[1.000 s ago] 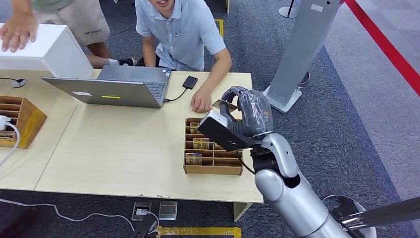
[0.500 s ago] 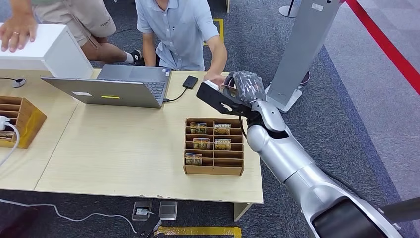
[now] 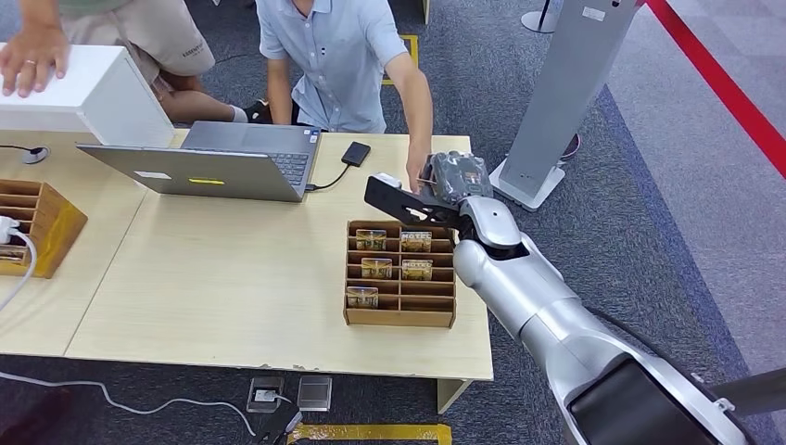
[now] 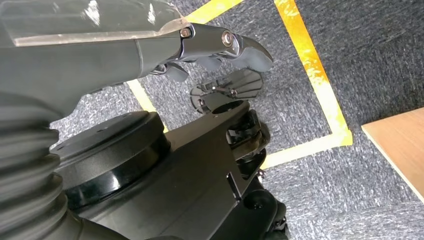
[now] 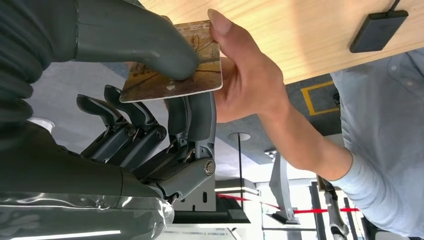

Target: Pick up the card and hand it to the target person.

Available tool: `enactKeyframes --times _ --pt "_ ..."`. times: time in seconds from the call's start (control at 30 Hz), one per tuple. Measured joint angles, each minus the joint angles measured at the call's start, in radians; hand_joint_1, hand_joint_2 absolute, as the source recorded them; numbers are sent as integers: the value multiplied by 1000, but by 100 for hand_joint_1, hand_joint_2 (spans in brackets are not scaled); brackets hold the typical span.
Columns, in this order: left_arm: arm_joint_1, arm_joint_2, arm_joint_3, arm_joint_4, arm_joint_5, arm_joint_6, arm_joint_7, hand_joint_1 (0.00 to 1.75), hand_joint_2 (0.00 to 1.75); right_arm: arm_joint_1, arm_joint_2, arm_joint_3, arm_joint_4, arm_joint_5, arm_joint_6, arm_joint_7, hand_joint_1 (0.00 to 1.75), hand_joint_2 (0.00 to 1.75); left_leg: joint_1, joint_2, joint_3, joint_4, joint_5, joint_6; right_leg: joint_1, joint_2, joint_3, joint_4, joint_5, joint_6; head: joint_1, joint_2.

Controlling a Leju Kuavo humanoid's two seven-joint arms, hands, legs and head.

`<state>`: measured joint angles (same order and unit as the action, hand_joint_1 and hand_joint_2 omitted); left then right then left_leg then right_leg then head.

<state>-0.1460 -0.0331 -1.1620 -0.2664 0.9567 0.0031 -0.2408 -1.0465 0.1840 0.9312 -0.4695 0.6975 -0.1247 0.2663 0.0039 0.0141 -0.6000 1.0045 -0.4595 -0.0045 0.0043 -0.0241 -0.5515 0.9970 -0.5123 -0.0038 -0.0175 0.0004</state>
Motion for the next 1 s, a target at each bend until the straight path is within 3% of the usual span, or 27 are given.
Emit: enactKeyframes --times 0.03,0.5,0.7,0.8,1.0 --pt "0 0 0 0 -2 0 -1 0 175 -1 0 2 4 0 0 1 0 175 0 0 0 0 0 0 0 0 0 0 0 0 0 0" --pt "-14 1 0 0 -33 12 -15 0 175 -26 -8 20 29 -6 -52 -12 0 175 0 0 0 0 0 0 0 0 0 0 0 0 0 0" --pt "-13 1 0 1 -45 35 -18 0 175 -20 -41 5 -42 -71 -162 -72 0 175 0 0 1 0 0 0 0 0 0 0 0 0 0 0" --pt "-13 2 0 1 -46 43 -25 0 175 39 -85 -31 -157 -141 -221 -120 0 175 0 0 2 0 0 0 0 0 1 -1 0 0 0 0" --pt "-4 7 1 3 -46 61 -36 0 175 280 -194 -122 -478 -232 -278 -195 0 175 0 0 2 0 -1 0 0 1 1 -1 0 0 2 0"
